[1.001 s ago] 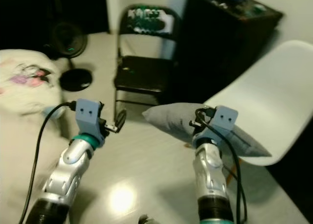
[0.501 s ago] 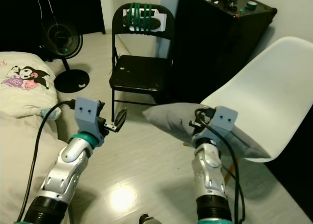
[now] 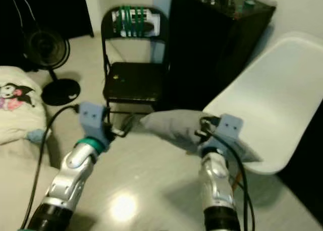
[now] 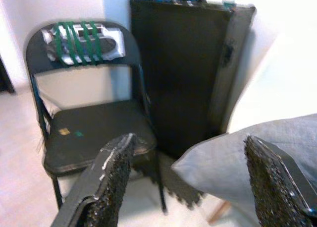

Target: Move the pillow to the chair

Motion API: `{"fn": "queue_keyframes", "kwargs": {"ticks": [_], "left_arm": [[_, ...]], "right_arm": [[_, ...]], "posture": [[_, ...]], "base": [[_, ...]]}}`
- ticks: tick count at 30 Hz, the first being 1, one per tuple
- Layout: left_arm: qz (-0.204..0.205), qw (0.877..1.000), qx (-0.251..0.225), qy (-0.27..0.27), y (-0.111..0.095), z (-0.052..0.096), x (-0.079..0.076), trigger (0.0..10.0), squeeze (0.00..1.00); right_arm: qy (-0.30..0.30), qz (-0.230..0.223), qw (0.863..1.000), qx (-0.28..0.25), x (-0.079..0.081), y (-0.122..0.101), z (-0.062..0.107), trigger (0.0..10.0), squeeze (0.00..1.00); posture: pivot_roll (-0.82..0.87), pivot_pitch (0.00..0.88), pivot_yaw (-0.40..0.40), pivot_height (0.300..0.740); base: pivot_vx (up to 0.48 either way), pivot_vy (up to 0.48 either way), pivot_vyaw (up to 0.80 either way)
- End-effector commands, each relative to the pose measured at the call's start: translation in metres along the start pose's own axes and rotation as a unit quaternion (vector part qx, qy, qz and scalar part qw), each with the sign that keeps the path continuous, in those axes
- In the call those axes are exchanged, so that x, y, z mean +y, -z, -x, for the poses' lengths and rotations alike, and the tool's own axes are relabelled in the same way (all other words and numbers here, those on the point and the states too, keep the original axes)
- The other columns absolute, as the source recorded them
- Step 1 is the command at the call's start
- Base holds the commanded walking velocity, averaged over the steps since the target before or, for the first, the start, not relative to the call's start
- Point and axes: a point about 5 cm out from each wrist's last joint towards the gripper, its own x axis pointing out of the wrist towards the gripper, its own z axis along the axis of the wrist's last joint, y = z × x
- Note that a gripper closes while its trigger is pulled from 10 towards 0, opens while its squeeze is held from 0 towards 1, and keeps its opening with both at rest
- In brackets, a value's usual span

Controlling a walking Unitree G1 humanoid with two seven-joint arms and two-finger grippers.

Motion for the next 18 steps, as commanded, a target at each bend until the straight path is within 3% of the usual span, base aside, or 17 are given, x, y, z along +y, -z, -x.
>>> {"fn": "queue_keyframes", "kwargs": {"ticks": [1,18], "left_arm": [[0.003,1.0,0.02,-0.014,0.0105,0.0066,0.0091,10.0,0.0],[0.006,1.0,0.015,-0.009,0.0092,0.0035,0.007,10.0,0.0]], "right_arm": [[-0.02,0.007,0.999,-0.038,0.0118,-0.0139,-0.0021,10.0,0.0],[-0.031,0.007,0.998,-0.057,0.015,-0.023,-0.0052,10.0,0.0]], "posture": [[0.0,0.004,0.045,0.739],[-0.01,0.003,0.051,0.739]], "base": [[0.315,0.0,0.0],[0.315,0.0,0.0]]}}
